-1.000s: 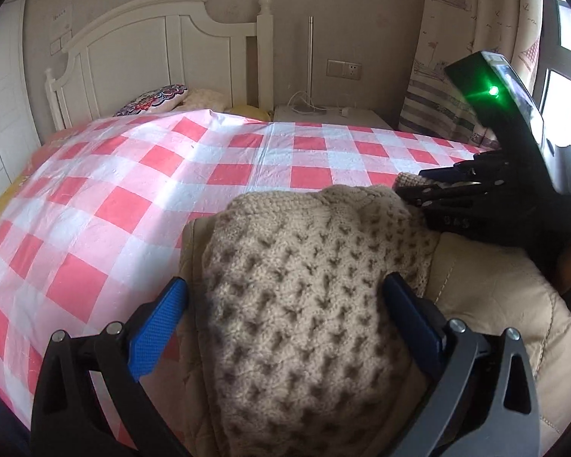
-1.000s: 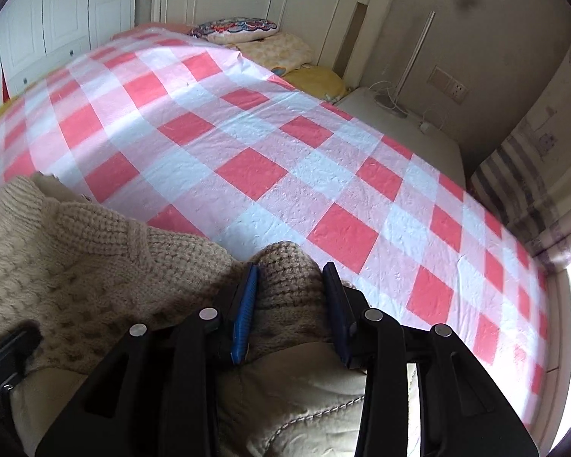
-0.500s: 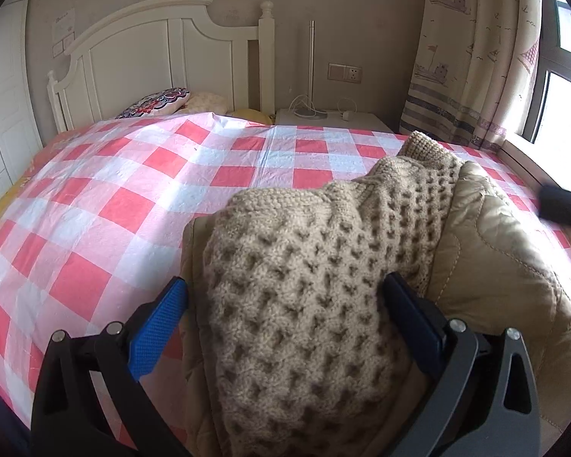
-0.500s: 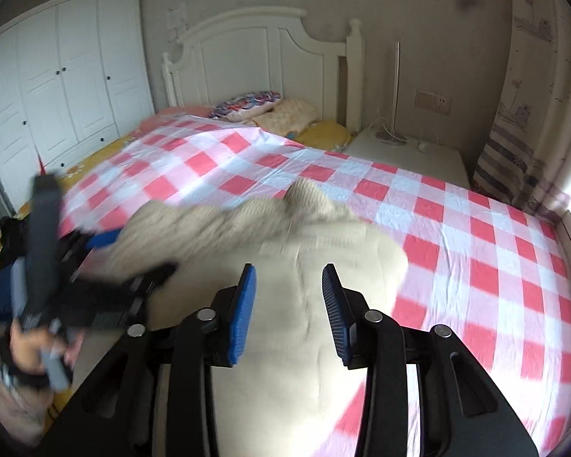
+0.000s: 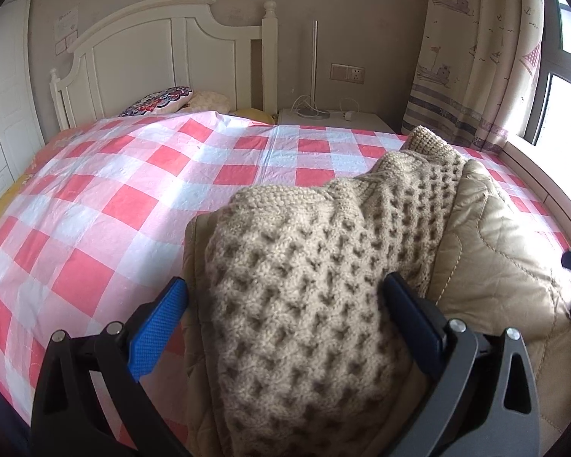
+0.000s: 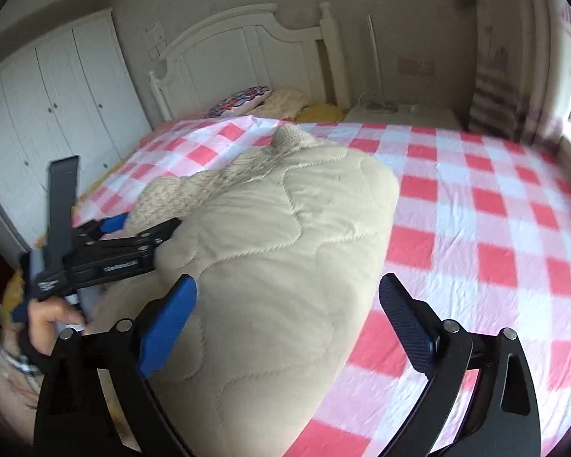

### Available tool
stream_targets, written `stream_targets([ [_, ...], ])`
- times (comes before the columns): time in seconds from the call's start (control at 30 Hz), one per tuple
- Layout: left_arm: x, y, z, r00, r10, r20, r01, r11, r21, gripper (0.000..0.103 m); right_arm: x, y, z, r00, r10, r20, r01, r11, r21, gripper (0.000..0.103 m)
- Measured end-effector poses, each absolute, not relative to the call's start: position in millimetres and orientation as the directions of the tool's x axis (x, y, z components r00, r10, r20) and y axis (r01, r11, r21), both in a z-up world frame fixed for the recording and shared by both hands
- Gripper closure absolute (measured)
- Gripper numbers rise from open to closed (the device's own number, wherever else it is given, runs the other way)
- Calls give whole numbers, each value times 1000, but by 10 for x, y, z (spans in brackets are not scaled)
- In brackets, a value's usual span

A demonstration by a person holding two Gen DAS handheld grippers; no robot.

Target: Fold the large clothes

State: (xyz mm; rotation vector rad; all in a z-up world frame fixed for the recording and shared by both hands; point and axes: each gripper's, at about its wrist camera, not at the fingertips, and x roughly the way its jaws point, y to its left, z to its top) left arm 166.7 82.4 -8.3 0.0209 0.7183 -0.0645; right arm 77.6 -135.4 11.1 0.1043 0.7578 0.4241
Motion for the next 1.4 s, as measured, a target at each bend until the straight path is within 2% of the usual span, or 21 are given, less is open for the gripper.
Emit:
stream_targets([
  [0.13, 1548, 886, 11, 741, -63, -668, 63, 998, -24, 2, 643, -1366, 71, 597, 496, -631, -373, 867, 329, 8],
  [0.23, 1366, 1089, 87, 750, -98, -655, 32, 993, -112, 2, 596, -1279, 5, 542, 550, -636, -413, 833, 368, 6],
  [0.37, 1200, 1420, -49, 683, -237, -691, 33, 955, -295, 2, 601, -1264, -27, 532, 557, -637, -393, 829, 397, 4],
  [0.53, 1021, 1602, -248, 626, -335, -704, 59, 921, -385, 2, 596, -1337, -91, 486, 575, -658, -376, 818, 436, 4],
  [0.7, 1071, 1638, -487, 550, -476, -687, 72, 846, -528, 2, 605, -1418, -181, 468, 599, -650, -377, 800, 466, 4],
  [0.77, 1130, 1593, -521, 547, -492, -678, 87, 838, -538, 2, 591, -1429, -176, 475, 602, -642, -385, 798, 463, 4],
  [0.8, 1194, 1538, -532, 542, -501, -675, 96, 835, -542, 5, 584, -1438, -172, 483, 606, -632, -394, 795, 462, 8],
  [0.83, 1256, 1501, -532, 542, -514, -665, 109, 827, -551, 15, 561, -1443, -151, 501, 606, -618, -406, 795, 450, 11],
  [0.87, 1350, 1448, -523, 545, -520, -658, 118, 824, -554, 16, 548, -1454, -127, 519, 600, -608, -412, 799, 437, 14],
  [1.0, 1790, 1151, -437, 588, -461, -664, 121, 863, -491, 17, 663, -1554, -20, 586, 547, -598, -381, 837, 392, 22],
  [1.13, 2380, 801, -422, 619, -431, -656, 134, 882, -453, 17, 1099, -1704, 41, 652, 450, -610, -307, 892, 331, 22],
  [1.33, 2956, 381, -420, 687, -335, -645, 53, 908, -415, 16, 1961, -1938, 40, 697, 332, -635, -201, 941, 271, 20],
  [1.4, 2991, 348, -432, 703, -311, -640, 23, 909, -417, 16, 2090, -1991, 6, 693, 318, -647, -179, 945, 272, 15],
])
